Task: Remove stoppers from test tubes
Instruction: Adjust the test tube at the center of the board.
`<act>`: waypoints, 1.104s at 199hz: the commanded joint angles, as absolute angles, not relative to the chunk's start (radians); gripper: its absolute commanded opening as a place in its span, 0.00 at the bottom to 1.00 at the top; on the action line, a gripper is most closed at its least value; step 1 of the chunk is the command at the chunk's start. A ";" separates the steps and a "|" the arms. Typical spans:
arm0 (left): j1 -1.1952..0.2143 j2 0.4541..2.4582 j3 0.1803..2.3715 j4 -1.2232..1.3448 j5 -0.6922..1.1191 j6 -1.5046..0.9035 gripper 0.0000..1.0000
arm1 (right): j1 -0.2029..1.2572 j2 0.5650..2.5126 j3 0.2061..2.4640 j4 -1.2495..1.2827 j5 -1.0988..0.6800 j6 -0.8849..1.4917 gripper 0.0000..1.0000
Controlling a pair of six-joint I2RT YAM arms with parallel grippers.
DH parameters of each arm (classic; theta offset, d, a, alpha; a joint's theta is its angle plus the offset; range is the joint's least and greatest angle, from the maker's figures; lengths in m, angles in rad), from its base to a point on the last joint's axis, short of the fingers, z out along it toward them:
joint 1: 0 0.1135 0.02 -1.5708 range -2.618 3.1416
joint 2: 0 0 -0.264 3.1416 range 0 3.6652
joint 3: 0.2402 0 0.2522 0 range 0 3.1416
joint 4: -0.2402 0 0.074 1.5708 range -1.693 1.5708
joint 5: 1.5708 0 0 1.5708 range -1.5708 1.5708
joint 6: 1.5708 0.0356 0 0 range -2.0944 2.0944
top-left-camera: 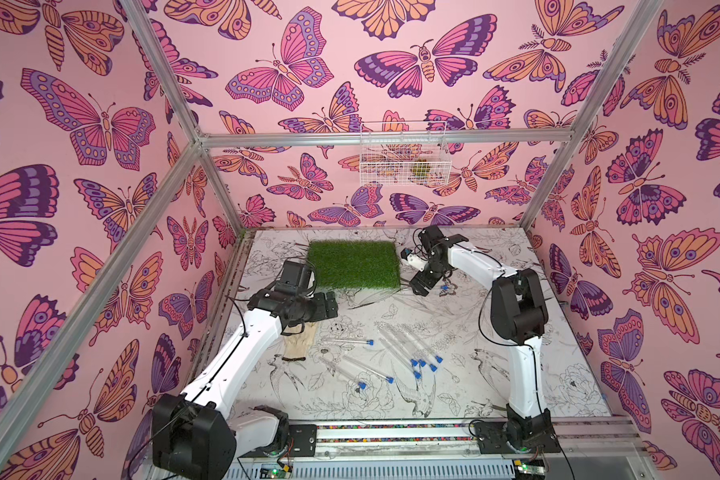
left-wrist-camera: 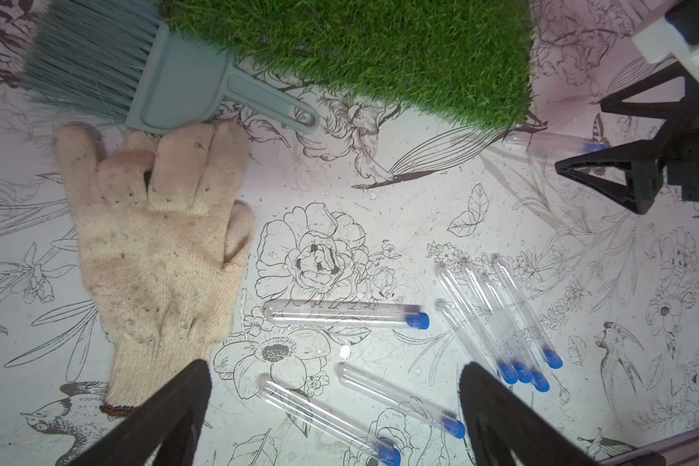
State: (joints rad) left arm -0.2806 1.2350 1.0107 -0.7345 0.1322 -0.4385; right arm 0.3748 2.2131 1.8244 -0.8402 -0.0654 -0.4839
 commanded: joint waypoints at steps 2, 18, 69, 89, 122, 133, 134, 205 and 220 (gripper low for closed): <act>-0.274 1.226 0.982 -0.761 0.140 -0.435 0.98 | 0.359 2.253 1.875 -0.905 -0.120 -0.513 0.99; -0.274 1.226 0.980 -0.758 0.142 -0.439 0.98 | 0.354 2.280 1.893 -0.919 -0.118 -0.515 0.99; -0.273 1.227 0.977 -0.758 0.137 -0.441 0.98 | 0.327 2.301 1.886 -0.916 -0.089 -0.500 0.99; -0.274 1.228 0.977 -0.758 0.138 -0.442 0.98 | 0.319 2.304 1.876 -0.904 -0.087 -0.496 1.00; -0.273 1.229 0.972 -0.758 0.137 -0.442 0.98 | 0.317 2.309 1.867 -0.908 -0.111 -0.486 0.99; -0.273 1.232 0.971 -0.758 0.139 -0.441 0.98 | 0.317 2.311 1.861 -0.909 -0.117 -0.486 0.98; -0.274 1.232 0.971 -0.759 0.139 -0.441 0.98 | 0.317 2.311 1.861 -0.909 -0.117 -0.485 0.98; -0.273 1.227 0.973 -0.757 0.138 -0.440 0.98 | 0.318 2.292 1.819 -0.945 -0.119 -0.459 0.90; -0.274 1.227 0.973 -0.756 0.141 -0.442 0.98 | 0.319 2.273 1.786 -0.938 -0.126 -0.451 0.86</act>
State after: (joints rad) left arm -0.2806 1.2350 0.9901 -0.7380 0.1349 -0.4389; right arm 0.3191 2.2898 1.8465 -0.8787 -0.0982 -0.4816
